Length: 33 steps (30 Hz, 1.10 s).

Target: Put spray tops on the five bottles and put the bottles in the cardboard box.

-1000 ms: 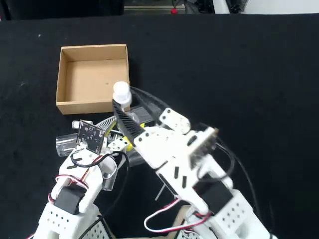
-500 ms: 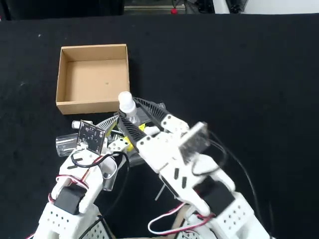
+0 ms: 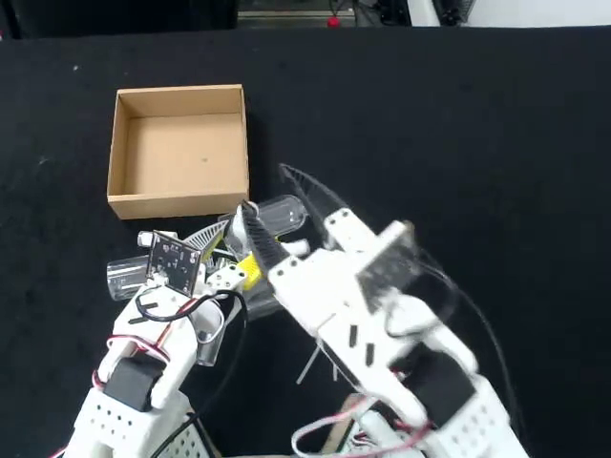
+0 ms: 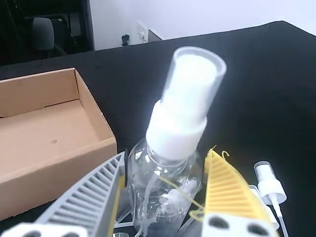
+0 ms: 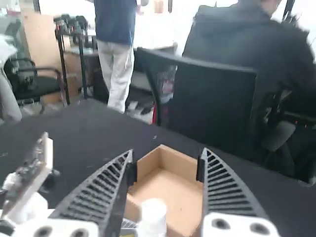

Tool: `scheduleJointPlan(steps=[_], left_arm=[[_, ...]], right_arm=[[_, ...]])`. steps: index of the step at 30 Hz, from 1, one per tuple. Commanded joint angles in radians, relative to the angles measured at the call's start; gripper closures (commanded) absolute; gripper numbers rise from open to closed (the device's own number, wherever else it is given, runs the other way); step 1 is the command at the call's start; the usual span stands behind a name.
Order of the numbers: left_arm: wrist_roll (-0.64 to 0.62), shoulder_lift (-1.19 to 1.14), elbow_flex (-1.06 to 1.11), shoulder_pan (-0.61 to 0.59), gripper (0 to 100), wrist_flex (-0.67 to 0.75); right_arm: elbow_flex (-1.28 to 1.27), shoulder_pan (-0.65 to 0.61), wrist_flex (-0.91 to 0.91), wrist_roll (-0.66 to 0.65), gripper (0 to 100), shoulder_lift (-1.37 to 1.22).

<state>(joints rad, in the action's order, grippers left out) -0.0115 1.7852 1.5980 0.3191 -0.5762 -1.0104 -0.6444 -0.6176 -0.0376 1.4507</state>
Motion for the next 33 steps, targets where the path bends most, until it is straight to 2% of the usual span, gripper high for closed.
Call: scheduleJointPlan(steps=[1,6,10,13,16,23,25,33], left_arm=[[-0.009,0.011,-0.056,-0.005,77,0.005],[0.048,0.011,-0.093,-0.013,78,-0.006],[0.095,0.011,-0.193,-0.013,78,-0.054],[0.147,0.011,-0.269,-0.024,78,-0.092],[0.166,0.011,-0.309,-0.111,78,-0.084],[0.158,0.002,-0.314,-0.374,78,0.149],[0.140,0.002,-0.328,-0.387,78,0.187],[0.107,-0.064,-0.493,-0.389,78,0.196]], right_arm=[[0.047,0.167,-0.054,-0.008,80.8,0.091],[-0.084,0.407,-0.095,-0.008,80.8,0.064],[-0.292,0.503,-0.083,-0.002,80.8,0.030],[-0.423,0.534,-0.002,-0.002,80.8,0.041],[-0.509,0.551,0.057,-0.006,80.8,0.065],[-0.552,0.582,0.057,-0.008,80.8,0.087],[-0.553,0.582,0.057,-0.006,80.8,0.084],[-0.568,0.582,0.061,-0.008,80.8,0.090]])
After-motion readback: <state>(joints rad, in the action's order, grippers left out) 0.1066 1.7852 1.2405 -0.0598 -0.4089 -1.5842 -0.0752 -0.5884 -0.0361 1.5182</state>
